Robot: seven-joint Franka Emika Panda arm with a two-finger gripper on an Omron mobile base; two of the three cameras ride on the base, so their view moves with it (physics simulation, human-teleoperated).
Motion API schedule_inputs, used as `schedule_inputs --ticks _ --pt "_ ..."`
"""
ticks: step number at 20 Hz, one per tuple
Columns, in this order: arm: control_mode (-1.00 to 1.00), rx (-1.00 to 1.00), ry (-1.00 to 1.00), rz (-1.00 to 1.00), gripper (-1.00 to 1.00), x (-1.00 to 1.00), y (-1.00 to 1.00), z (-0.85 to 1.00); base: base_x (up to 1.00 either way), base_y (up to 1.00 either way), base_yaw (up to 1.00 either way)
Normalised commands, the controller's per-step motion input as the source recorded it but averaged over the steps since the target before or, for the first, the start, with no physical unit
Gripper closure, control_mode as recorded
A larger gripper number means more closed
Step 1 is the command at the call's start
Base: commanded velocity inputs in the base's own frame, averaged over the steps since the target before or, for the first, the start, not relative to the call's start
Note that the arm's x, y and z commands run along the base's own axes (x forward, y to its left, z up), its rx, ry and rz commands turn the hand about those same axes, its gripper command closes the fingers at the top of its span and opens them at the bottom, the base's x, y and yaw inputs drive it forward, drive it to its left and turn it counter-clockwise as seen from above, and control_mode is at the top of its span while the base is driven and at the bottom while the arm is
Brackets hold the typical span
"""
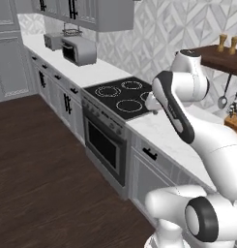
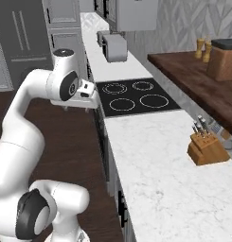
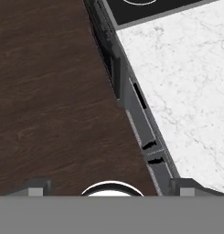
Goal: Take a straw from the drawer in front and place it inside the glass cup on the dining counter.
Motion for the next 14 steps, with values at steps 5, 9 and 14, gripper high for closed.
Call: schedule_inputs --ticks 5,9,14 --pt "1.0 0.0 0.0 0.0 -1.0 0.0 0.0 0.0 -0.23 -0.61 0.23" --pt "-1.0 0.0 0.0 0.06 -1.0 0.06 -0.16 0.0 0.0 0.0 0.0" --pt "-1.0 -0.25 -0.03 0.0 -1.0 0.17 0.54 -0.27 0.0 0.0 0.0"
